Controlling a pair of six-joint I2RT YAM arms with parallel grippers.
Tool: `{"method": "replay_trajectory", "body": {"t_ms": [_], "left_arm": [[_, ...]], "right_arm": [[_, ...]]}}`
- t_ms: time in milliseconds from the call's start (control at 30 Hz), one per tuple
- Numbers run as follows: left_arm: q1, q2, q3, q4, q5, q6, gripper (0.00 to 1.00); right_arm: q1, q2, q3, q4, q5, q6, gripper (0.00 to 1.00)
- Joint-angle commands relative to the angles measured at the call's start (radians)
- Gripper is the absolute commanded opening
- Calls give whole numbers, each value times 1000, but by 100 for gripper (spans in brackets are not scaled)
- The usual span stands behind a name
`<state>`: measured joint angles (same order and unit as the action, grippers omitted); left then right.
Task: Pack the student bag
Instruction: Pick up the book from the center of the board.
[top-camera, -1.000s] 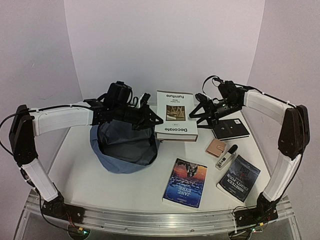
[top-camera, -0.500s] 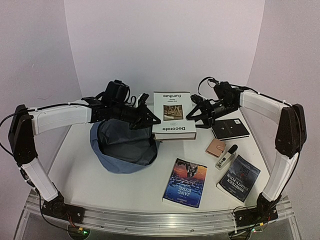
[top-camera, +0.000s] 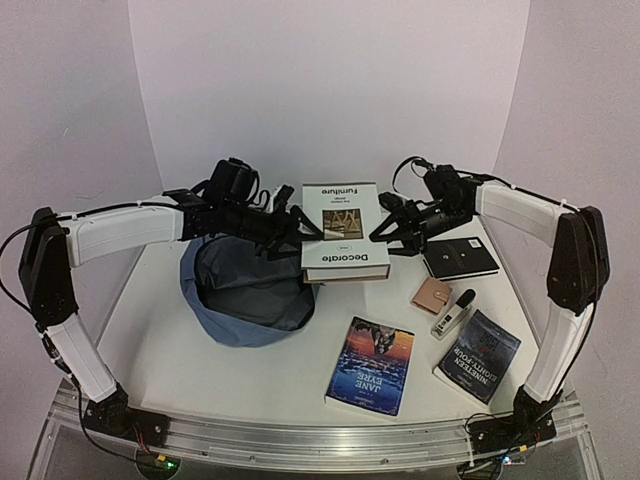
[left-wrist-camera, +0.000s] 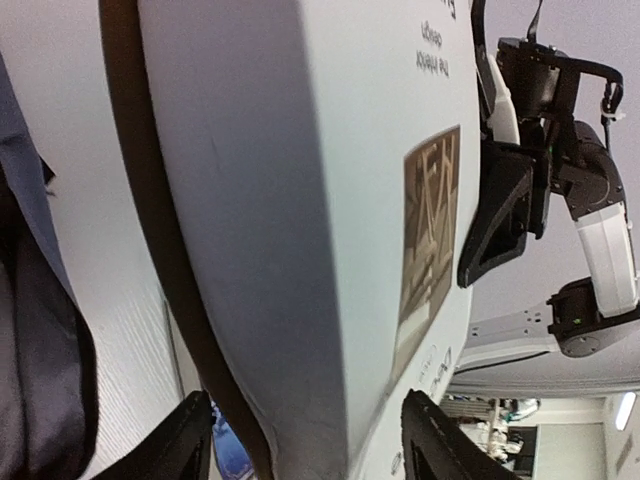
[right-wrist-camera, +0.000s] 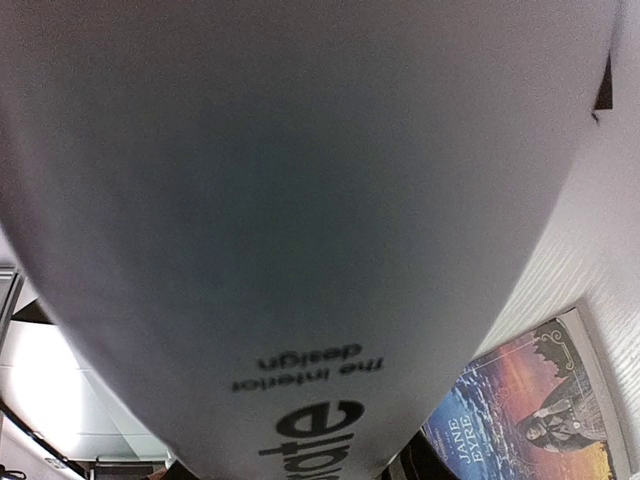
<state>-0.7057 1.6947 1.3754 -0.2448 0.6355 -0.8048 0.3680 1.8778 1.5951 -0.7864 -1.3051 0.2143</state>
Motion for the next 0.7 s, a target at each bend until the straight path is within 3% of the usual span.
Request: {"method": "replay_trajectory", "body": {"t_ms": [0, 100, 300, 500, 667], "left_arm": [[59, -85, 31, -90, -154, 70, 71], [79, -74, 125, -335, -363, 195, 76], [80, 122, 414, -815, -705, 433, 71], [78, 231, 511, -975, -806, 668, 67], [79, 274, 465, -1043, -869, 777, 70]], "right_arm": [[-10, -17, 39, 20, -42, 7, 14], [-35, -34, 12, 19, -5, 4, 11], [-65, -76, -60, 17, 57, -6, 8], [-66, -109, -114, 15, 111, -33, 7], [-66, -128, -162, 15, 146, -53, 6]]}}
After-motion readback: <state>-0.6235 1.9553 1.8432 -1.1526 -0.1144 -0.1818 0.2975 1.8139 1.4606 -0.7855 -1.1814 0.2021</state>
